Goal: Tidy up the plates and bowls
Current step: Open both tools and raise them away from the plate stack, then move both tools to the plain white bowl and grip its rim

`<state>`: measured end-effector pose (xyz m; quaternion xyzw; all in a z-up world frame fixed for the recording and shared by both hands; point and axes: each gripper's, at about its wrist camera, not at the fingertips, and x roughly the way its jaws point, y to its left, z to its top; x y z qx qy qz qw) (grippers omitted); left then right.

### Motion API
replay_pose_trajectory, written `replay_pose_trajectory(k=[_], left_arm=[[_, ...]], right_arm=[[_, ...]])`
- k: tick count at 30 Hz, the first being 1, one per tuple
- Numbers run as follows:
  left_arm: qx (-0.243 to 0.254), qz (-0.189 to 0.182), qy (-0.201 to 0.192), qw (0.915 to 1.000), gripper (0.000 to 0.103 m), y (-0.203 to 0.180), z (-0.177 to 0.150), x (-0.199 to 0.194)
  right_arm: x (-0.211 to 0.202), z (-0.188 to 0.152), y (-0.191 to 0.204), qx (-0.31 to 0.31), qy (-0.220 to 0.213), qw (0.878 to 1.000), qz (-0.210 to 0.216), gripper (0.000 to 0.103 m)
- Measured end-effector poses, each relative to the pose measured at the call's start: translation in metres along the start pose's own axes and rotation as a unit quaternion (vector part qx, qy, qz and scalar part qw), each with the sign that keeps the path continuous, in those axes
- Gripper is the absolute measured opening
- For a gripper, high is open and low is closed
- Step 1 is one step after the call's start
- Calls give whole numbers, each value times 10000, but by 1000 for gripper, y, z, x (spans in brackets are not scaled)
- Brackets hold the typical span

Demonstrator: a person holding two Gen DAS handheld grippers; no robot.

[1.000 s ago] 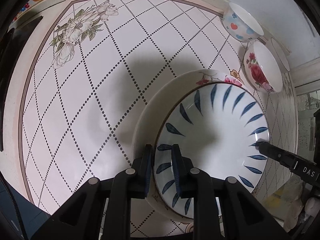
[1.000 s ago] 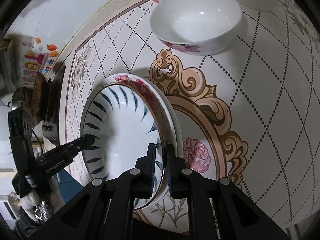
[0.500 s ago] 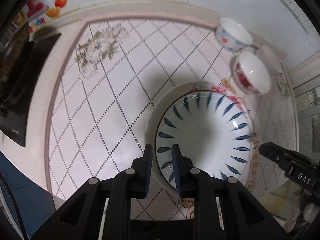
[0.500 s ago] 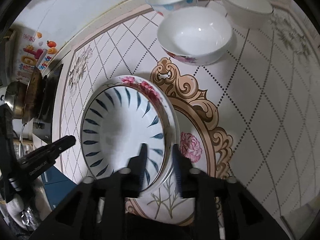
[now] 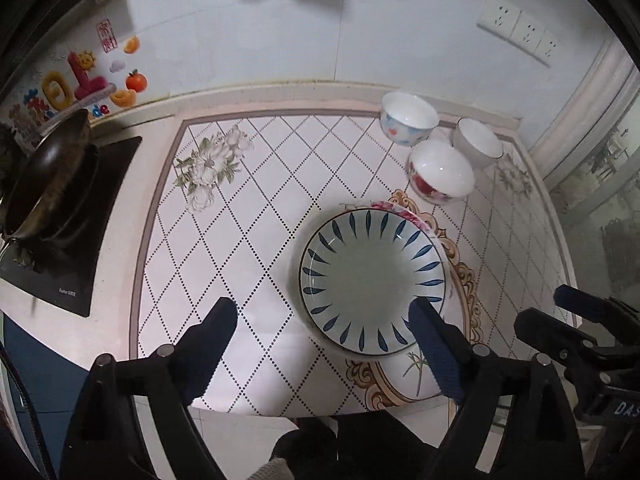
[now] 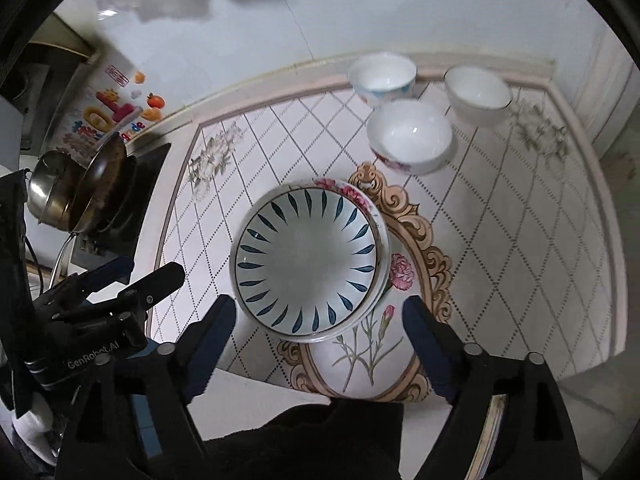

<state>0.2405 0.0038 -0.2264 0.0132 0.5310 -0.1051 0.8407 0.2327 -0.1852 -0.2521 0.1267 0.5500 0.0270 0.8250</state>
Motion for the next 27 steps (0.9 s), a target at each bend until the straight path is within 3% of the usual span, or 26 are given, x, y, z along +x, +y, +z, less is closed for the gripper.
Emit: replay_pose_trajectory(k=[10,15,22,27], left_arm=[[-45,-193,-74,9998,93,3,-31,-32],[-91,-172,-184,9996,93,-2,-33,-40],[-183,120,-490,9986,93,-25,6,-30],[-353,30,-256,9990,93,-53,58,11]], right_arm=[[-50,-41,16,57,-294,9993,-229,93],[-56,-47,12,105,-323,9994,-23,94],[-39,-14,-30,399,-346,9975,476,94],[-11,37,-79,630,-239,9957,628,94]])
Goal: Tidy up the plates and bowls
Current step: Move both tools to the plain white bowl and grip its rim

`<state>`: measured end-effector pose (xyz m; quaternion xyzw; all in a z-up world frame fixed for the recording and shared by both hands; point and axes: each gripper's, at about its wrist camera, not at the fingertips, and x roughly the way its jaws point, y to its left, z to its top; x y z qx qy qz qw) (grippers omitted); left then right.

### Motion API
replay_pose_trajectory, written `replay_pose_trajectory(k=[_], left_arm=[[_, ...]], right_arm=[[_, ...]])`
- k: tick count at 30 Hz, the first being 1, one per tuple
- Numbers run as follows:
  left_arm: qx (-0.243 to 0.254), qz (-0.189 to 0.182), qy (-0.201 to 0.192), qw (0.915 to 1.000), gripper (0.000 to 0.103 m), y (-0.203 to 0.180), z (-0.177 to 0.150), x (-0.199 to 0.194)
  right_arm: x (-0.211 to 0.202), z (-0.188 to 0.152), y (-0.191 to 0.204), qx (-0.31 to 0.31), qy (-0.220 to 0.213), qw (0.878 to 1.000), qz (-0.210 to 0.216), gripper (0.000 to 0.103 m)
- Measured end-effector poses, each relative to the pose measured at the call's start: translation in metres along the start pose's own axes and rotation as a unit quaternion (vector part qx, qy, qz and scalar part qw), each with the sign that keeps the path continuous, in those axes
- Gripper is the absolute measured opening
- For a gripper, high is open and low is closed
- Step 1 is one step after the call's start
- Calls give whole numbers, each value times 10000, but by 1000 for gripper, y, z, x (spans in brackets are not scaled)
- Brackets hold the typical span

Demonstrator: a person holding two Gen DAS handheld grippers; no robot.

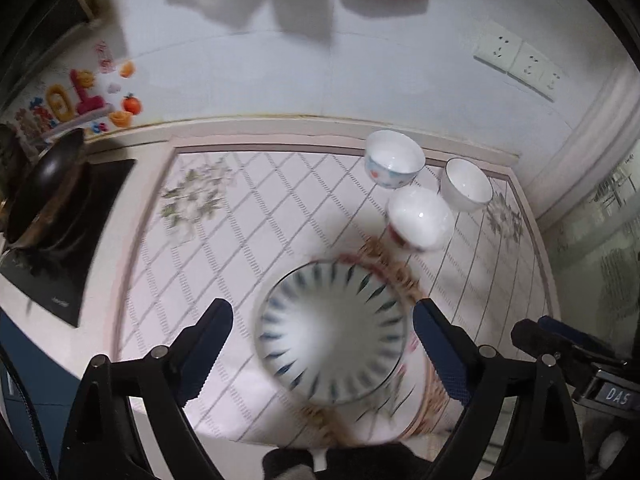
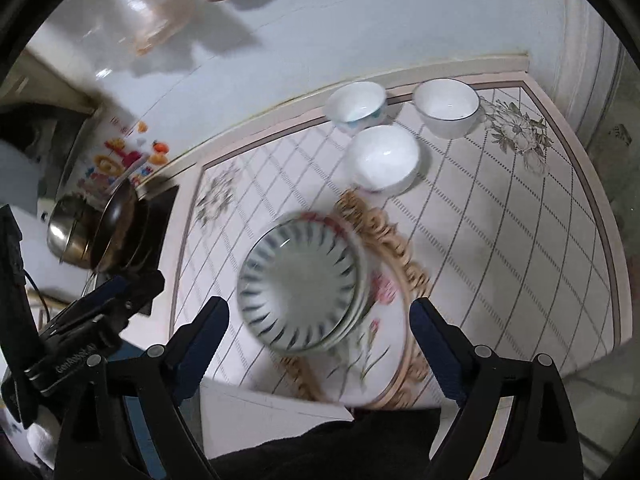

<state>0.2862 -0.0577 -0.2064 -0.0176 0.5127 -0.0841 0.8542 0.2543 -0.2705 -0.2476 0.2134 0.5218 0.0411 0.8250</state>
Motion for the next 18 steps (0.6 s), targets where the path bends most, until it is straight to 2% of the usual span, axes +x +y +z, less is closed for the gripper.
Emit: replay_pose_trajectory(k=[7,14,17,18], left_arm=[[-250,-127,723,9970,93,-38,60,107],[-536,-288,1387,9885,91,-50,89,195],[-480,-385,1574,9856,76,-56,97,220],[-440,-394,1661,9843,66,-57,98,229]], right_arm=[[72,83,-88,396,506,9978,164,94],[148,141,-141,577,1058,9919,390,94],[170,154,-150,695,1120,9900,509,93],[178,157,-151,730,1138,9892,565,91]])
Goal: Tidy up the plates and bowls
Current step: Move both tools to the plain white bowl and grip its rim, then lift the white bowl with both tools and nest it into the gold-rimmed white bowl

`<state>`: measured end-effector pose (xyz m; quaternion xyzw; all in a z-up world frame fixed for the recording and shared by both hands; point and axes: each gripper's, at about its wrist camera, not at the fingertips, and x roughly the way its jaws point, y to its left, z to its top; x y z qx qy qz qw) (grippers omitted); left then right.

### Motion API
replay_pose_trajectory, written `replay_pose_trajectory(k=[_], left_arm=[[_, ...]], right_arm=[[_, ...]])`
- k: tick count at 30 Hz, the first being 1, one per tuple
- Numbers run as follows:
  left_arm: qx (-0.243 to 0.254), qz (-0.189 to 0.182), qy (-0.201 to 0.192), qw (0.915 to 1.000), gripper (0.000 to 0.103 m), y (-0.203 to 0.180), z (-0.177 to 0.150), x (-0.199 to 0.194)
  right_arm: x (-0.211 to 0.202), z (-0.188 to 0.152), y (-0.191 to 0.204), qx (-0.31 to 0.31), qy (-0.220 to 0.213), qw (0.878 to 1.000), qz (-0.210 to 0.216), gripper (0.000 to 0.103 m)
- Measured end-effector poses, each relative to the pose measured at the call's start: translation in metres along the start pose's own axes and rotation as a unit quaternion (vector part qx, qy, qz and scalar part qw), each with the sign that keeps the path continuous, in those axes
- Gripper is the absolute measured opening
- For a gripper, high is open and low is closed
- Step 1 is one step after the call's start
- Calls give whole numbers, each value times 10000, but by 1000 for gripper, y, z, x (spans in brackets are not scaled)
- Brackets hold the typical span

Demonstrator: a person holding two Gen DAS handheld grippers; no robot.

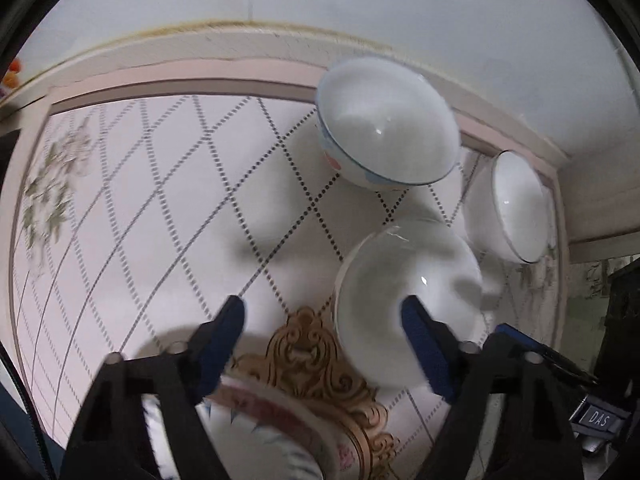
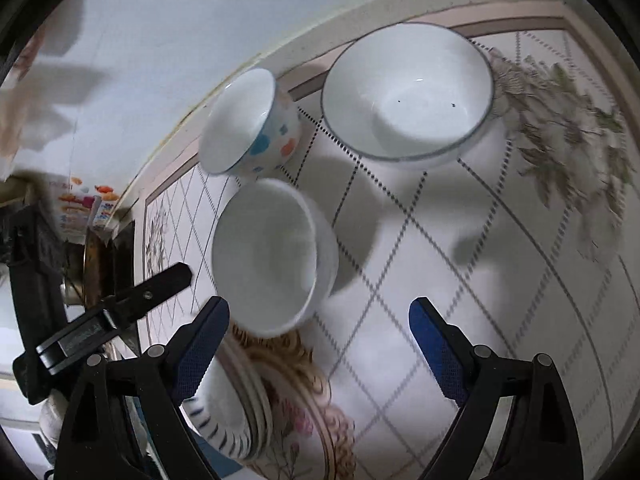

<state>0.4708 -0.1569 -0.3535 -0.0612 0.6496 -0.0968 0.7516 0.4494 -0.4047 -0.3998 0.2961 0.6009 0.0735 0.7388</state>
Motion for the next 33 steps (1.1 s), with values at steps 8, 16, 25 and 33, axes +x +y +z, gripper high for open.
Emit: replay_pose_trajectory(k=[8,16,25,33], left_arm=[[312,84,235,9992,18,-21,4,28],[539,144,0,9984,18,-43,-24,8],[931,-138,-86,9955,18,-68,-79,-16],[1384,-277,123,9899,18,-97,-124,-8]], right_arm=[[34,11,0,101,30,9999,69,24],[27,-8,8,-11,1,9998,-173,24],[-19,-53,-2,-199,-167,9992,-306,24],[-61,-102,-38,-81,-288,9986,-432,24]])
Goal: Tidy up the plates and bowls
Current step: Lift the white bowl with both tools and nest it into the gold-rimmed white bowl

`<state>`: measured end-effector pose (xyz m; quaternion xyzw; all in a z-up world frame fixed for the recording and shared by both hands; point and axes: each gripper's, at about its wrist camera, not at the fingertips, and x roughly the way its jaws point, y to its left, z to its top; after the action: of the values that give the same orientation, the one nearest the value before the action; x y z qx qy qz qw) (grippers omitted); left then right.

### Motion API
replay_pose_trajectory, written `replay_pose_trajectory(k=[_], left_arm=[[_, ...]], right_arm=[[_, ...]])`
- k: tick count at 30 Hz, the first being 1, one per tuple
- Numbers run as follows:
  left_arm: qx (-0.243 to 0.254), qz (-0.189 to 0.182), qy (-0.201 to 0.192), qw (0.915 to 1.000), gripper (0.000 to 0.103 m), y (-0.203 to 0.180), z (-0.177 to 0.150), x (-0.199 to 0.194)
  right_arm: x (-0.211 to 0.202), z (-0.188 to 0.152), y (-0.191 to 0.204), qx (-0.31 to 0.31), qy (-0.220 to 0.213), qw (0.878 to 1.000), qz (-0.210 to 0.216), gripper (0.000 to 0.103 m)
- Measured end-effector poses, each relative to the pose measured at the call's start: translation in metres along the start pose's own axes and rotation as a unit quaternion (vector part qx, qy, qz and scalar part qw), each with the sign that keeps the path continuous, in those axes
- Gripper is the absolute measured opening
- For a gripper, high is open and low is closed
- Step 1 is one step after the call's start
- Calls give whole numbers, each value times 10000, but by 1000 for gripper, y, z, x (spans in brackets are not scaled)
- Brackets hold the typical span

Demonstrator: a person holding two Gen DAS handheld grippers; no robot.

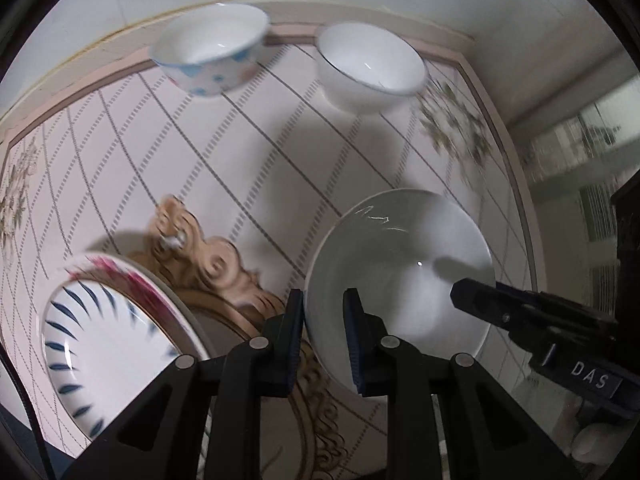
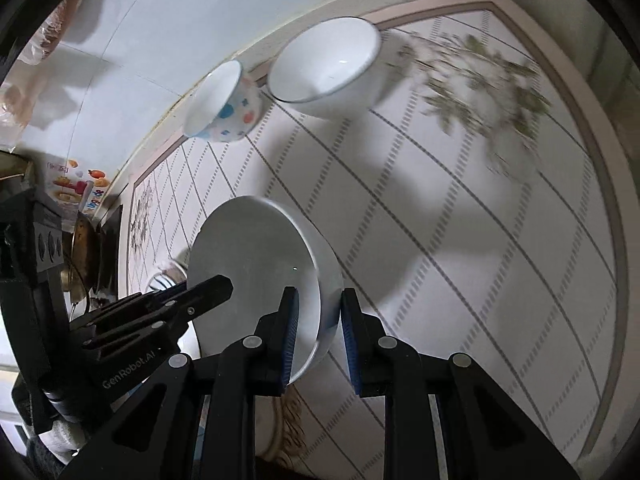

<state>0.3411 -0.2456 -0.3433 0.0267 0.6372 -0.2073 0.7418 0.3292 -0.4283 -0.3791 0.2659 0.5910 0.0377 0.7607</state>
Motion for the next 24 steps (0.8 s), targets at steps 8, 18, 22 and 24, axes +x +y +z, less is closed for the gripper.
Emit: replay_pose_trajectory(k=[8,18,22,24], left_arm=[[196,85,184,9996,18,-16,-24,15],[328,243,213,9989,18,-25,-27,25],[322,278,310,9986,18,-23,-27,20],[278,266,326,9987,18,-16,-28,4]], right_arm=[[-9,-40,-35,255,116,9996,43,24],[-4,-51,-44,285,154,9995,50,24],[0,-46,-47,357,296,9988,139,25],[-1,-43,-51,462,429,9978,191,26]])
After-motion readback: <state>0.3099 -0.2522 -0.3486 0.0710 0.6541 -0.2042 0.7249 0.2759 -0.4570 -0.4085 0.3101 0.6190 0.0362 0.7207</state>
